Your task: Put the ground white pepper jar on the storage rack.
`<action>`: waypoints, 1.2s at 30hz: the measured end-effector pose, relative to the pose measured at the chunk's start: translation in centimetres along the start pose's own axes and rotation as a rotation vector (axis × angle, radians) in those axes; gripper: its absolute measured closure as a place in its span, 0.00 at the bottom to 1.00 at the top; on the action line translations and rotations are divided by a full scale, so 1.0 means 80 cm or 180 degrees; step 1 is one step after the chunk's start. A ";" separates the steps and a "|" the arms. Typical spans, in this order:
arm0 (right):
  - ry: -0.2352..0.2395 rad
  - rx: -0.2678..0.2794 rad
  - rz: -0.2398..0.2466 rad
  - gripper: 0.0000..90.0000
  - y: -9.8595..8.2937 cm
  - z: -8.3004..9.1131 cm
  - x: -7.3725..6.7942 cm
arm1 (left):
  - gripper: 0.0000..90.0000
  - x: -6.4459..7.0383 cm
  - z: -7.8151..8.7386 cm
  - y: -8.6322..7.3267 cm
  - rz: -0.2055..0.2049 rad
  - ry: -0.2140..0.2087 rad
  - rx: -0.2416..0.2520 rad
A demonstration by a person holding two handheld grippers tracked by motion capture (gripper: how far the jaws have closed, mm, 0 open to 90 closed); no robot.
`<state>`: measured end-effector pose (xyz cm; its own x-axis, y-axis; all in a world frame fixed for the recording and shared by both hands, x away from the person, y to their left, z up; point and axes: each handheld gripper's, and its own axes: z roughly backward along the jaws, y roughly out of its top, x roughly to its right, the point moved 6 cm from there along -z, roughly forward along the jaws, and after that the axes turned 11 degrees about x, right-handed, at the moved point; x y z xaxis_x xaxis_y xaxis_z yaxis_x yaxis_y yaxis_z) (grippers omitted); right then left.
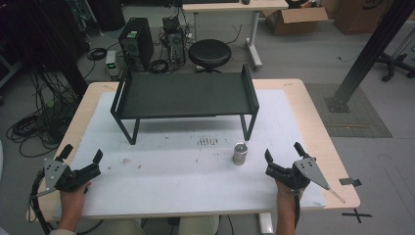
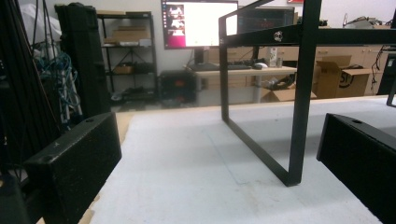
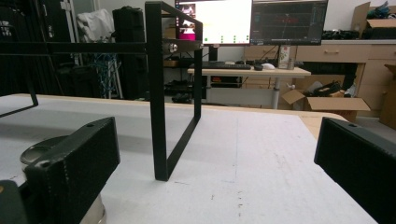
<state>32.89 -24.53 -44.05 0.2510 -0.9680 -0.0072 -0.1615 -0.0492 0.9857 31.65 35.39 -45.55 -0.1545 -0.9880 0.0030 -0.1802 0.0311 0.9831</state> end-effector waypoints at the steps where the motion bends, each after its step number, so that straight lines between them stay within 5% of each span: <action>1: 0.0008 -0.0007 0.0001 0.00 0.001 0.000 -0.001 | 0.00 0.000 0.000 0.000 -0.0002 -0.0002 0.0000; 18: 0.0174 0.0035 -0.0009 0.00 0.033 -0.006 -0.024 | 0.00 0.000 0.000 0.000 -0.0010 -0.0003 0.0000; 36: 0.0394 0.0006 -0.0038 0.00 0.039 -0.018 -0.060 | 0.00 0.000 0.000 0.000 0.0002 0.0000 0.0010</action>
<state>32.56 -19.69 -40.66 0.3688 -0.9295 0.0022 -0.1595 -0.0610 0.9853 31.62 35.40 -45.54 -0.1545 -0.9880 0.0036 -0.1831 0.0322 0.9826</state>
